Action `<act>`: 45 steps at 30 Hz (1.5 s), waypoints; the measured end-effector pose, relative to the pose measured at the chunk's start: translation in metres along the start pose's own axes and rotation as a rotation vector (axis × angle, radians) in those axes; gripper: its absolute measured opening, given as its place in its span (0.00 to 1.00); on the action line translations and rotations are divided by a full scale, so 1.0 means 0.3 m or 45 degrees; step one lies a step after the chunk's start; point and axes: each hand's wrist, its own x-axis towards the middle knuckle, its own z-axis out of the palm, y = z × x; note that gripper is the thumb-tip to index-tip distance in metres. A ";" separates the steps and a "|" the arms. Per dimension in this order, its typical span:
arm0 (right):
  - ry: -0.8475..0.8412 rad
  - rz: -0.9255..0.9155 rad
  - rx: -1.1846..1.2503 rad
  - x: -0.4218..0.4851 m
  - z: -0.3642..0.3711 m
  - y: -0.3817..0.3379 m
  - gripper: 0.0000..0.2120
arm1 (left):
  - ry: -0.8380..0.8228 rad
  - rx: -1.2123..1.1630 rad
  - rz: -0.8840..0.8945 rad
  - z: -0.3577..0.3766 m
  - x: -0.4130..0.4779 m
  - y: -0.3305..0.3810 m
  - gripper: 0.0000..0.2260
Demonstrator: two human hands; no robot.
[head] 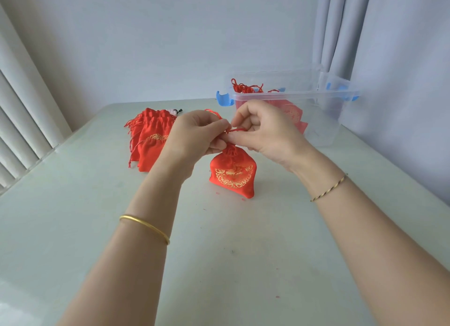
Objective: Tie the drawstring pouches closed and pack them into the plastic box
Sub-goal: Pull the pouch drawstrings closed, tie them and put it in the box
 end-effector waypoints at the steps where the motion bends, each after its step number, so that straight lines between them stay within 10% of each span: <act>1: 0.029 -0.043 -0.049 0.003 0.007 0.005 0.13 | 0.011 0.004 -0.002 0.000 0.000 0.000 0.07; 14: 0.178 -0.309 -0.615 -0.002 0.047 0.014 0.01 | 0.106 0.065 0.054 -0.007 0.001 -0.001 0.04; 19: 0.187 0.104 -0.070 0.010 0.037 0.024 0.10 | 0.365 0.248 0.230 -0.023 0.007 0.015 0.07; 26: 0.077 0.613 0.811 0.013 0.009 0.019 0.11 | 0.113 0.751 0.476 0.003 -0.027 0.054 0.04; 45: -0.095 0.430 0.686 0.012 -0.017 0.023 0.08 | 0.125 0.817 0.480 -0.005 -0.009 0.031 0.02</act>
